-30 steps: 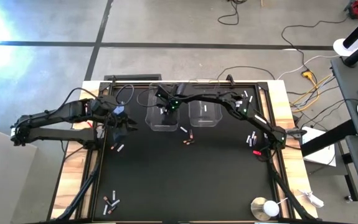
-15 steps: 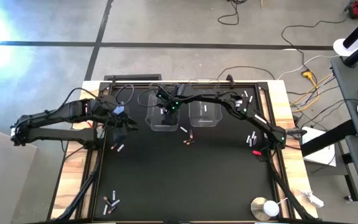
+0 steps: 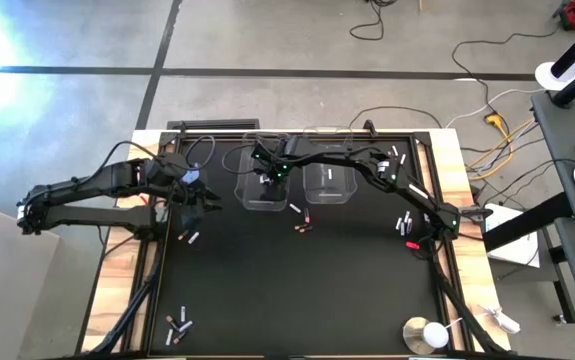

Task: Sort batteries
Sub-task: Put the white battery into the left transparent bin, then put the black battery into the right transparent bin

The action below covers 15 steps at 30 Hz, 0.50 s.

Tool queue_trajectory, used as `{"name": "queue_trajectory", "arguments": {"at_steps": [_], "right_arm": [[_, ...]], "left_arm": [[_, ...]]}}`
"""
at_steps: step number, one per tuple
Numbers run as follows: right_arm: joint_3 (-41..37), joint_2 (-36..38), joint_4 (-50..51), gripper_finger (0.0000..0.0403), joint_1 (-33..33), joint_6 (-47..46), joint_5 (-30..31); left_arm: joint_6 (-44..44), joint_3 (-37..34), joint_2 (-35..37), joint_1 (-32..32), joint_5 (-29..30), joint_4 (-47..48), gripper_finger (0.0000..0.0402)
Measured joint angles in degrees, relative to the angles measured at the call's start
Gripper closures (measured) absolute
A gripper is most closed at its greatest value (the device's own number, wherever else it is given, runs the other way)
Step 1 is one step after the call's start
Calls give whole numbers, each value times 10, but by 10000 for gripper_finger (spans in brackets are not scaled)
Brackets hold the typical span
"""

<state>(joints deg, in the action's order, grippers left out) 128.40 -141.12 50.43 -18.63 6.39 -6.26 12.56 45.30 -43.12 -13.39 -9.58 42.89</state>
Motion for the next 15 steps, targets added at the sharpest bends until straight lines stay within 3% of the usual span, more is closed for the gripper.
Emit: {"name": "queue_trajectory", "arguments": {"at_steps": [11,15], "right_arm": [[24,0,9,127,0,-7,3],[66,9,38,109,3,-13,38]], "left_arm": [[0,0,19,0,0,0,274],[-3,0,31,0,0,0,274]]}}
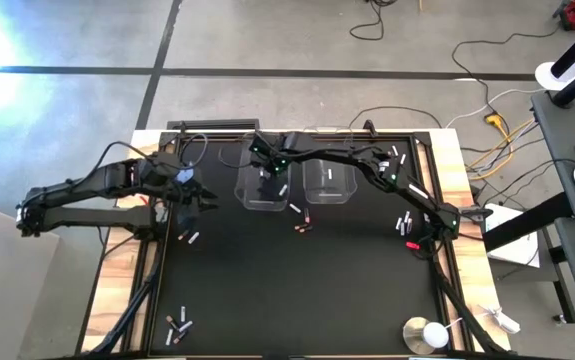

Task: Sort batteries
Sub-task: Put the black battery into the right transparent bin

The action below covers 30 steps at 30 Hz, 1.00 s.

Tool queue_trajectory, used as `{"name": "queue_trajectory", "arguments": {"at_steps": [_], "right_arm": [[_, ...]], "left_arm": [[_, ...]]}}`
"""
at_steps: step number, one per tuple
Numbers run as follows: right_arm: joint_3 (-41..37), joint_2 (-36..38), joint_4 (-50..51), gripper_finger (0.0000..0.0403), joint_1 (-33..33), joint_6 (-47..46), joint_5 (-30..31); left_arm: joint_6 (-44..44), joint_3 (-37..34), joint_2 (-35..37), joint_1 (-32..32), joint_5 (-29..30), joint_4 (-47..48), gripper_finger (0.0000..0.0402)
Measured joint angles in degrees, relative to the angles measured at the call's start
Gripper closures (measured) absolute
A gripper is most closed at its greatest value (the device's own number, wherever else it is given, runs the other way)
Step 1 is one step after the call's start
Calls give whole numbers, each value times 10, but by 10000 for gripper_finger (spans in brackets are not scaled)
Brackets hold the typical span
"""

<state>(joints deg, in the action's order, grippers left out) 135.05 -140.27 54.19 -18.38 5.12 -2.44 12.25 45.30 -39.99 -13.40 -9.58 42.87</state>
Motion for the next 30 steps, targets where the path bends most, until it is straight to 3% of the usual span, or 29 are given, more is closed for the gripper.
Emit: {"name": "queue_trajectory", "arguments": {"at_steps": [9,14,20,30], "right_arm": [[-1,103,-1,85,14,-16,127],[-1,153,-3,94,13,-117,157],[-1,196,-2,107,39,-198,240],[-1,219,92,99,92,-348,281]], "left_arm": [[-22,0,37,0,-1,0,274],[-44,0,58,1,-32,0,274],[-98,0,84,1,-79,22,274],[-172,0,102,1,-80,45,274]]}}
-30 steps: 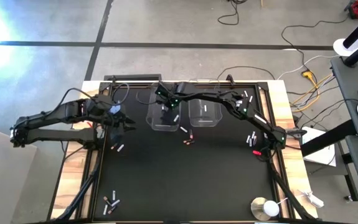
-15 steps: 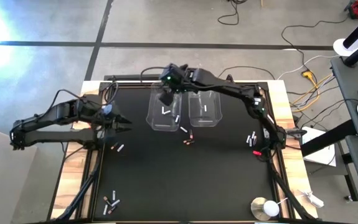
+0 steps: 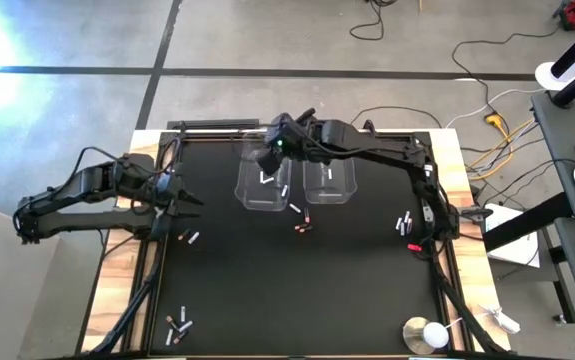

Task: Sort batteries
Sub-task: Put the black battery into the right transparent bin

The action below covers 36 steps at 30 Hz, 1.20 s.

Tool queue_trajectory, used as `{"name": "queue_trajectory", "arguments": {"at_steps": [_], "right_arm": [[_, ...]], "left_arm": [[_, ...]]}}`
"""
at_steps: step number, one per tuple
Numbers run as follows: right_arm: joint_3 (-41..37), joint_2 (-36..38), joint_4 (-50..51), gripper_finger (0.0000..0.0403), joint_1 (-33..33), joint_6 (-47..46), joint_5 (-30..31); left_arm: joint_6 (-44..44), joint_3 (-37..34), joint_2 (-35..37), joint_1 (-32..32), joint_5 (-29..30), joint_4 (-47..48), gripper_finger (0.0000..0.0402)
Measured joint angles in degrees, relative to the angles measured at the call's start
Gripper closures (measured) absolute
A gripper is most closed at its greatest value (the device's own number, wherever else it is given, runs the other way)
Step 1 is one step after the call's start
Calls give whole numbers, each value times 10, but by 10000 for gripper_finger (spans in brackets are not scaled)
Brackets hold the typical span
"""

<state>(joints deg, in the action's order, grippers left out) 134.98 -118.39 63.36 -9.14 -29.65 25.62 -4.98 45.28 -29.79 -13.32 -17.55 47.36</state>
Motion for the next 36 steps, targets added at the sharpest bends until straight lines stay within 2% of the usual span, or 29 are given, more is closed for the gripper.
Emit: {"name": "queue_trajectory", "arguments": {"at_steps": [10,17,22,26,31,36], "right_arm": [[0,40,149,107,45,-170,-3],[0,71,156,106,112,-342,-98],[-5,60,273,110,190,-451,-111],[-59,61,230,112,219,-477,-122],[-152,66,137,122,236,-423,-141],[-294,65,-56,136,243,-370,-170]], "left_arm": [[-34,0,6,0,0,-15,274],[-37,0,13,0,0,-20,274],[-28,0,21,0,10,-38,274],[7,0,18,0,18,-83,274],[16,0,-2,0,19,-104,274],[72,0,-31,0,20,-99,274]]}}
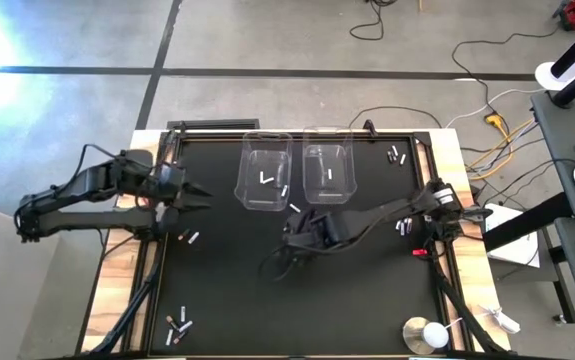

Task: Sort batteries
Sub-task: Put the black battery into the right transparent bin

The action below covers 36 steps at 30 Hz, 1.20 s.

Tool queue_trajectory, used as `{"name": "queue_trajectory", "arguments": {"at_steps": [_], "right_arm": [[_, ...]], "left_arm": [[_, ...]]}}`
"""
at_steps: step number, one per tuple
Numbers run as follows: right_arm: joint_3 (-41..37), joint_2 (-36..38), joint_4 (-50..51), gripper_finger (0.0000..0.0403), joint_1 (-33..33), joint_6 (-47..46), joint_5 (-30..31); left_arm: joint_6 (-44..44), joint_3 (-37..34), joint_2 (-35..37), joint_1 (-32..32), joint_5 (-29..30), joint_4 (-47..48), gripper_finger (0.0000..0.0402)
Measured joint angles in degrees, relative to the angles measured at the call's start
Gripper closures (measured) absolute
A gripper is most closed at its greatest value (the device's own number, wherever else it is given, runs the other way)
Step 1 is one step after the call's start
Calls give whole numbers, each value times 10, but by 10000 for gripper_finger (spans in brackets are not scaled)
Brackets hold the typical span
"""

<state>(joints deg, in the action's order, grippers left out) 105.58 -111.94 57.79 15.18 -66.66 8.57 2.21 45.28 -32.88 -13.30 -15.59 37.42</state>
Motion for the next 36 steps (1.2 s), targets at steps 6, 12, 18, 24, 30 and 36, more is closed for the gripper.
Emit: {"name": "queue_trajectory", "arguments": {"at_steps": [6,12,18,24,30,36], "right_arm": [[-136,0,-89,145,-1,-32,95],[-207,0,-90,104,-22,-89,90],[-224,0,-100,54,-43,-104,135],[-225,-6,-106,56,-67,-78,150],[-226,-19,-155,62,-77,-54,135],[-226,-43,-158,67,-76,-57,123]], "left_arm": [[6,0,-21,-1,7,28,274],[40,0,-44,-1,32,33,274],[84,0,-80,-1,52,31,274],[157,0,-113,0,46,-14,274],[181,0,-121,0,39,-51,274],[184,0,-115,0,38,-61,274]]}}
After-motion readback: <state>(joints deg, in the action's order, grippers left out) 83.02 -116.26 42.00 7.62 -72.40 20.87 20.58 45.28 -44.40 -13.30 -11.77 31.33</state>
